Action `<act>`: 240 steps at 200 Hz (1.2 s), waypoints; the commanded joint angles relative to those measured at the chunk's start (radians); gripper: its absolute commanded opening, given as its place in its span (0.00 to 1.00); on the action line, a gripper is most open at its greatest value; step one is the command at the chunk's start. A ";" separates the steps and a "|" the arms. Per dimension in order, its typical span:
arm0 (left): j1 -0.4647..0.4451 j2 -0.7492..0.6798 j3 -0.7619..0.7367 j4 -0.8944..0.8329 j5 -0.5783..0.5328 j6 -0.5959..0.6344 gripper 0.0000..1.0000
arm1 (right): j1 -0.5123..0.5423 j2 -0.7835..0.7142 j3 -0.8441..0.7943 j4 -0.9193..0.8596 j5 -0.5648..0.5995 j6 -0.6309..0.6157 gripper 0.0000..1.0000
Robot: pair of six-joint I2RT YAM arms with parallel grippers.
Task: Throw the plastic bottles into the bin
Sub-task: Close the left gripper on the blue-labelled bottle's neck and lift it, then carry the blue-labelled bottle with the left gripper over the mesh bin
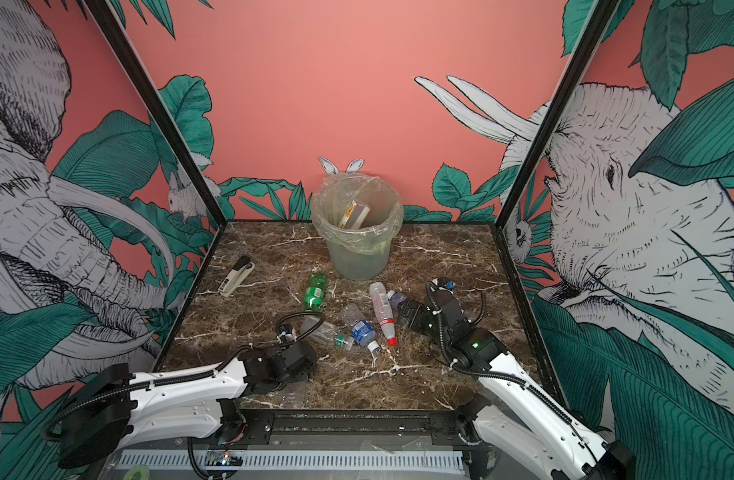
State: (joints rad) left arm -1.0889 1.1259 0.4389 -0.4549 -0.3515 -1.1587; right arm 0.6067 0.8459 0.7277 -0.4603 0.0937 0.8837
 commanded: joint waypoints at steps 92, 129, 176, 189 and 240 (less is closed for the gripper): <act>-0.001 -0.041 0.105 -0.231 0.078 -0.063 0.44 | 0.004 -0.004 -0.065 0.100 0.065 -0.034 0.99; 0.012 -0.168 0.123 -0.305 0.050 -0.010 0.45 | 0.003 0.021 -0.121 0.144 0.069 -0.014 0.99; 0.124 -0.221 0.170 -0.251 0.116 0.052 0.44 | 0.004 0.122 -0.073 0.173 0.077 -0.064 0.99; 0.162 -0.217 0.185 -0.233 0.131 0.070 0.44 | 0.002 0.158 -0.022 0.134 0.088 -0.090 0.99; 0.197 -0.155 0.298 -0.307 0.056 0.142 0.46 | 0.002 0.235 0.032 0.130 0.065 -0.112 0.99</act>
State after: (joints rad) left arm -0.9058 0.9451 0.6628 -0.7033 -0.2485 -1.0698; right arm 0.6079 1.0645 0.7502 -0.3401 0.1528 0.7887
